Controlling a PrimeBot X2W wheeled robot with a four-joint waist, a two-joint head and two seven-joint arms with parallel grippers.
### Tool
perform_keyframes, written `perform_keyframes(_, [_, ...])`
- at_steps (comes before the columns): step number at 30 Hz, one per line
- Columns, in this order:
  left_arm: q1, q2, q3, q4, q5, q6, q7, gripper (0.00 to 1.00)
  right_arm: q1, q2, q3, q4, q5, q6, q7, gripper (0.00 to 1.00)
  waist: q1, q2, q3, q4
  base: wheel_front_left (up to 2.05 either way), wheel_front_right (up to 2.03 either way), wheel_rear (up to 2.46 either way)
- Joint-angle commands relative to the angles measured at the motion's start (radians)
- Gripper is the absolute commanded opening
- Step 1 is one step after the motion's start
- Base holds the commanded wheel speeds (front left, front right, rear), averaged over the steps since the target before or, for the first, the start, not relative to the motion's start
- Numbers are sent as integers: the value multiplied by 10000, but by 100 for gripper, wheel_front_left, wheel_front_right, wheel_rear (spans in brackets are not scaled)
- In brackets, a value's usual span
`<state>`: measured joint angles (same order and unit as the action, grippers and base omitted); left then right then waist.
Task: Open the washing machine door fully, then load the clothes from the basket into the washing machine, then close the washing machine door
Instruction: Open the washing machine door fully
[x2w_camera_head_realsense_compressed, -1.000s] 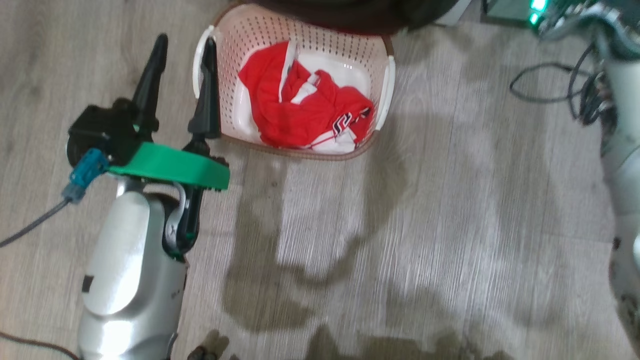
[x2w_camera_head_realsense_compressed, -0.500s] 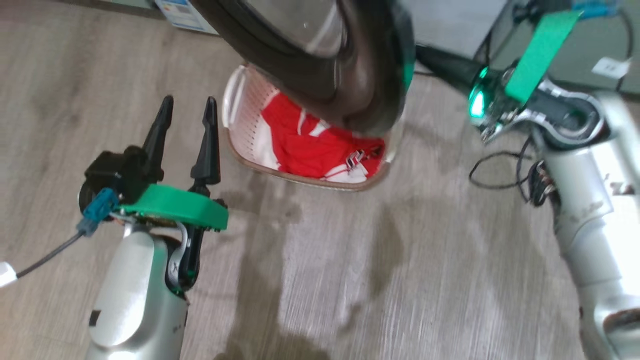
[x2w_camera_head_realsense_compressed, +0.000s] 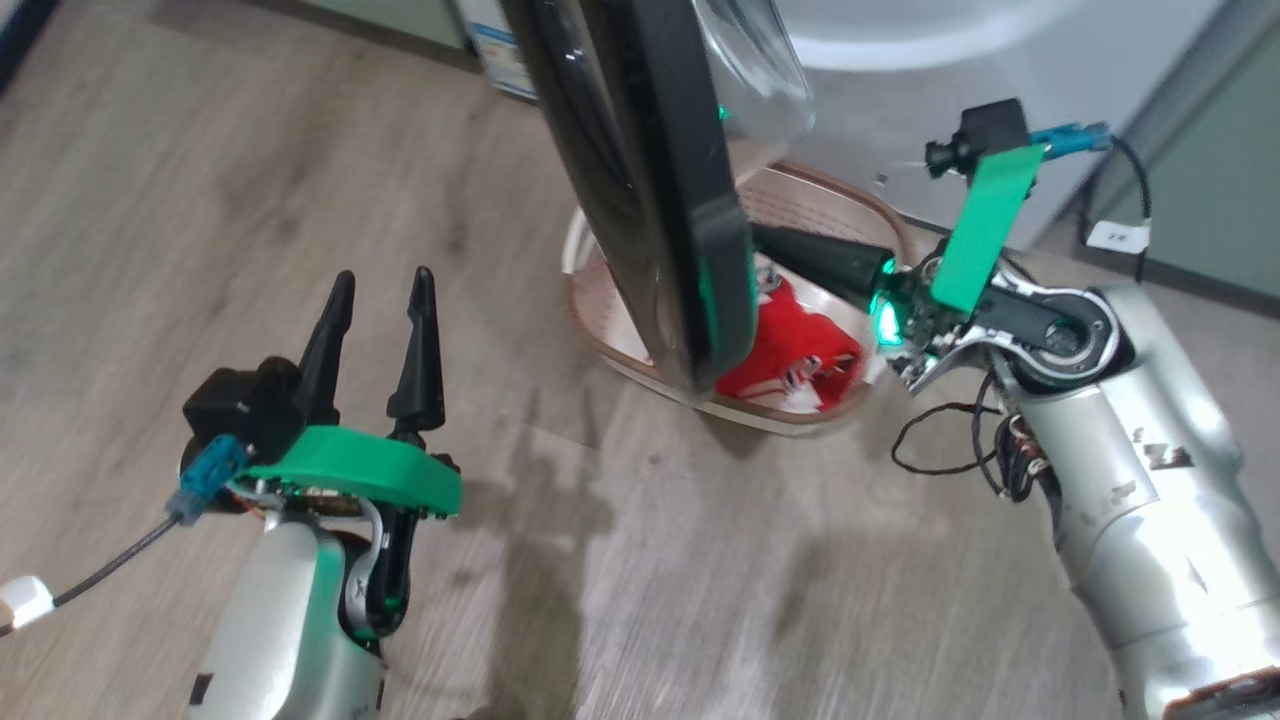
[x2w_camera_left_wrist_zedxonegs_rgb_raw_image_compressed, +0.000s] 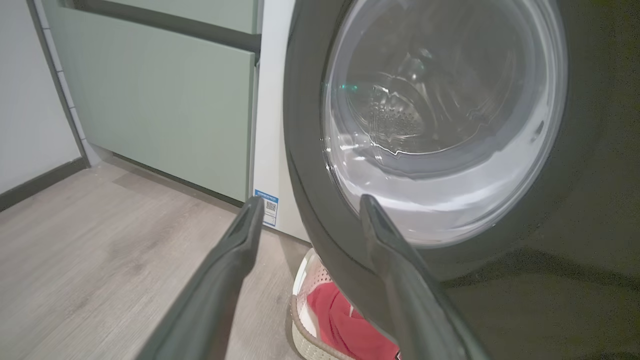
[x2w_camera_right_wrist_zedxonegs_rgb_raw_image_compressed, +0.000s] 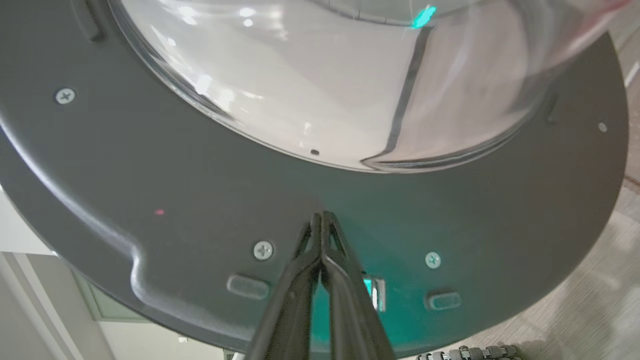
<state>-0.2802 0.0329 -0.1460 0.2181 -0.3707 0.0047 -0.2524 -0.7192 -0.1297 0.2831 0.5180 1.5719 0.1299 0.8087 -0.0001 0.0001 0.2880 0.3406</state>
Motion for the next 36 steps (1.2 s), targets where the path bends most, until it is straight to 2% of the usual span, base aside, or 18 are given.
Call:
perform_keyframes(1, [-76, 173, 282, -299, -52, 88, -94, 100, -23, 298, 169, -318, 64, 8, 37, 0, 1, -1, -160, 371, 0, 0, 0])
perform_keyframes(13, [138, 173, 107, -381, -355, 245, -94, 100, 48, 588, 541, 144, 57, 8, -98, 0, 1, -1, -307, 1368, 0, 0, 0])
perform_keyframes(20, [242, 173, 108, -405, -354, 271, -94, 100, 159, 633, 518, 219, 124, 8, -309, 0, 1, -1, -369, 1422, 0, 0, 0])
perform_keyframes(26, [250, 173, 145, -364, -256, 221, -94, 100, 806, 550, -104, -470, 661, 8, -641, 0, 1, -1, -526, 1242, 0, 0, 0])
perform_keyframes(27, [250, 173, 151, -354, -240, 211, -94, 100, 998, 536, -245, -665, 799, 8, -702, 30, 1, -1, -569, 1199, 0, 0, 0])
perform_keyframes(28, [255, 173, 159, -340, -221, 200, -94, 100, 1202, 502, -376, -862, 884, 8, -800, 94, 1, -1, -616, 1158, 0, 0, 0])
perform_keyframes(29, [264, 173, 165, -318, -204, 186, -94, 100, 1426, 468, -493, -1084, 951, 8, -900, 100, 1, -1, -662, 1114, 0, 0, 0])
perform_keyframes(36, [386, 173, 230, -181, -44, 91, -94, 100, 3339, 472, -1286, -2647, 1377, 8, -1806, 100, 1, -1, -1029, 777, 0, 0, 0])
